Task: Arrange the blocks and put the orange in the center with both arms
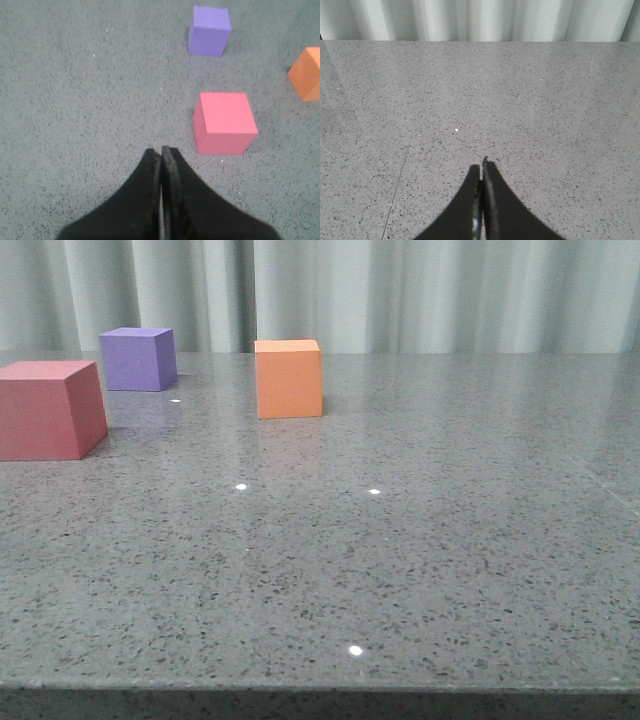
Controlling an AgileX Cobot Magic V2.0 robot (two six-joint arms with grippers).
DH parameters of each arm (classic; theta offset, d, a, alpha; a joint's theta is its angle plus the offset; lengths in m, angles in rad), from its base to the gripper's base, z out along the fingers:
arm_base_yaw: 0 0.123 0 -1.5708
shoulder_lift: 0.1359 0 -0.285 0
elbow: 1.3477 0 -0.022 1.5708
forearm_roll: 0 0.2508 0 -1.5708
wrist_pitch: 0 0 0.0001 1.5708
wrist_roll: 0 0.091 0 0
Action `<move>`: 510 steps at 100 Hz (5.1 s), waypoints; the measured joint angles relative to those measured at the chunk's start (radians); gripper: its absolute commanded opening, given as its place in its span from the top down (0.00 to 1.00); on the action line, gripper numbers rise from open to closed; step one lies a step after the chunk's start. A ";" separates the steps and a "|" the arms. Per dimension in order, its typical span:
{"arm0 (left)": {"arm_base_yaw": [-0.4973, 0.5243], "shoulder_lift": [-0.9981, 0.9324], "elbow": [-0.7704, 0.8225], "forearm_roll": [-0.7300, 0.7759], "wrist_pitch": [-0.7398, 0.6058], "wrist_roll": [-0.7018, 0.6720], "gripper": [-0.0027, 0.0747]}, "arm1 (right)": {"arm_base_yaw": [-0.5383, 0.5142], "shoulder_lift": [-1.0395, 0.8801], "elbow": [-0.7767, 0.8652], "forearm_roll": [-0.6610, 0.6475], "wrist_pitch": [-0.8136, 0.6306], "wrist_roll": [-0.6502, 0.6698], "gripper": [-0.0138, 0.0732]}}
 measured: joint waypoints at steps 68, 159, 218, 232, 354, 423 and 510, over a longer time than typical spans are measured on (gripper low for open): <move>0.000 0.079 -0.004 0.025 0.025 0.000 0.08 | 0.000 0.000 0.000 0.000 0.000 0.000 0.92; -0.242 0.457 -0.314 -0.110 -0.064 -0.036 0.17 | 0.000 0.000 0.001 0.000 0.000 -0.002 0.92; -0.578 1.000 -0.821 0.254 -0.073 -0.431 0.17 | 0.000 0.000 0.001 -0.002 0.000 -0.002 0.92; -0.598 1.067 -0.866 0.273 -0.073 -0.460 0.17 | 0.000 0.000 0.001 -0.002 0.000 -0.002 0.92; -0.600 1.271 -0.875 0.366 -0.108 -0.596 0.28 | 0.000 0.000 0.001 -0.002 0.000 -0.002 0.92; -0.595 1.131 -0.875 0.365 -0.017 -0.553 0.67 | 0.000 0.000 0.001 -0.002 0.000 -0.002 0.92; -0.206 0.935 -0.674 0.093 -0.026 -0.101 0.67 | 0.000 0.000 0.001 -0.002 0.000 -0.002 0.92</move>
